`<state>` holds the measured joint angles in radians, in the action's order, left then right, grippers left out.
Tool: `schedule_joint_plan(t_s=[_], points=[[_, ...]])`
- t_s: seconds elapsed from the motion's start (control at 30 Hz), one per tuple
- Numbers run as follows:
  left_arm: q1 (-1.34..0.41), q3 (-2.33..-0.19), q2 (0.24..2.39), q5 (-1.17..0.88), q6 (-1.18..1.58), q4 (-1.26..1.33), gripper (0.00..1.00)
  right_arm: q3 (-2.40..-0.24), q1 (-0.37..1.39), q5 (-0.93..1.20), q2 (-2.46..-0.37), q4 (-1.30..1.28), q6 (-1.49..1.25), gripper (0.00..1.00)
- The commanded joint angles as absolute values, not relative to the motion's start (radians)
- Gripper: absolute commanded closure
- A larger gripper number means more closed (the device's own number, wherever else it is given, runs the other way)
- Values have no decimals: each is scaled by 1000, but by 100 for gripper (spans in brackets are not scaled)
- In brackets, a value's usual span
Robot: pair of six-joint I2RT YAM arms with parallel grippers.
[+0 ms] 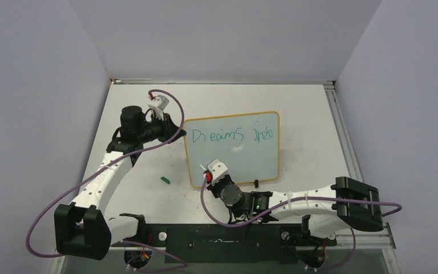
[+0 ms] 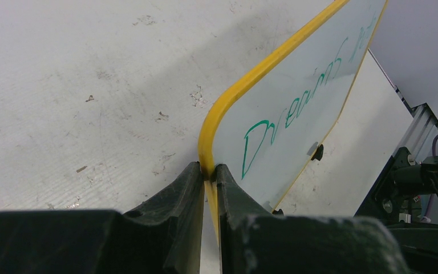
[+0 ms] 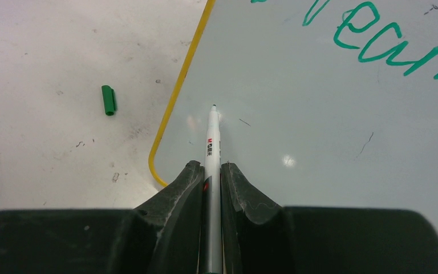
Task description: Write a sentence on the whiteboard
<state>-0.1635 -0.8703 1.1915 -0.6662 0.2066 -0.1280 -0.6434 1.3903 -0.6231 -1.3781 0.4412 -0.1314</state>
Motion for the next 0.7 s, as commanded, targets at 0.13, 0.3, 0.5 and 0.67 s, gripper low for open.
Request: schedule_joint_plan(t_s=[0.13,0.3,0.5,0.67], points=[[-175,-896,1165,-668,215,-112,100,-722,1398,-690,-1431,487,-139,95],[-174,-896,1165,-669,215,-112,100,-742,1396,-727,-1457,471,-142,95],[-174,-896,1162,-670,215,-112,100,-758,1395,-762,-1475,432,-158,95],[-174,-894,1161,-672,215,-112,100,-754,1391,-797,-1468,385,-187,95]])
